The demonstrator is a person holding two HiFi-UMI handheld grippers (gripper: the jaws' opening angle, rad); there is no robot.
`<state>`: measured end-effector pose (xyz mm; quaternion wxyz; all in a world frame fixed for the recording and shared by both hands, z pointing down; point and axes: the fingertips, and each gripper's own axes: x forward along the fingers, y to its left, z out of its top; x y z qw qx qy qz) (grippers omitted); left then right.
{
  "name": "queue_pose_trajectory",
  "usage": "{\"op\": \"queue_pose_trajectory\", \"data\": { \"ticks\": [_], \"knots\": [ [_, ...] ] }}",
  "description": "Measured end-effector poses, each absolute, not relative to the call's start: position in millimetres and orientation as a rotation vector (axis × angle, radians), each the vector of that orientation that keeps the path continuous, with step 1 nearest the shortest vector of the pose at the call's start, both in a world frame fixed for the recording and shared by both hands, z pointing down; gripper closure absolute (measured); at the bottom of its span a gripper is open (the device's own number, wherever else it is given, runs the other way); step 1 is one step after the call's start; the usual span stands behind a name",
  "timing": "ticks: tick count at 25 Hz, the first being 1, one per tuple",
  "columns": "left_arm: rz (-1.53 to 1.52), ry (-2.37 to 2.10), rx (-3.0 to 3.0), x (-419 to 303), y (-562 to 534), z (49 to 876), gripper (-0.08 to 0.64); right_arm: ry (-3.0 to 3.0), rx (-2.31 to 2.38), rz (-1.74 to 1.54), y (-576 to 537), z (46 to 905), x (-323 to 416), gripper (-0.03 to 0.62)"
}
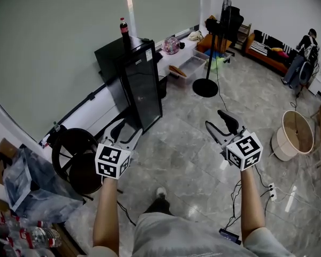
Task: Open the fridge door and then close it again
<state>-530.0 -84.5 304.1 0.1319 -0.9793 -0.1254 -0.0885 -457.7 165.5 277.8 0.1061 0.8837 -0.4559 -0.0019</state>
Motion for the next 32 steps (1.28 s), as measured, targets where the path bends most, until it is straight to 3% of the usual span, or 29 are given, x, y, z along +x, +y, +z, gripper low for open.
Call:
{"op": "queue_pose_trajectory", "data": {
  "ticks": [4,22,32],
  "knots": [
    [-0.301,-0.351,-2.849,-499.9,-88.4,324.2,0.331,-1.449,2.624,0.034,157.6,289.6,-424.0,0.344],
    [-0.480,-0.165,-2.982,-254.7,-180.5,393.4,0.331,-1.631,2.385,0.197,58.5,324.9,-164.5,0.364],
    [-0.561,-0.026,-2.991,-189.8,-243.6,405.1,0.331,-1.787,2.298,0.170,-22.4,323.9,-70.8,0.360]
  ]
}}
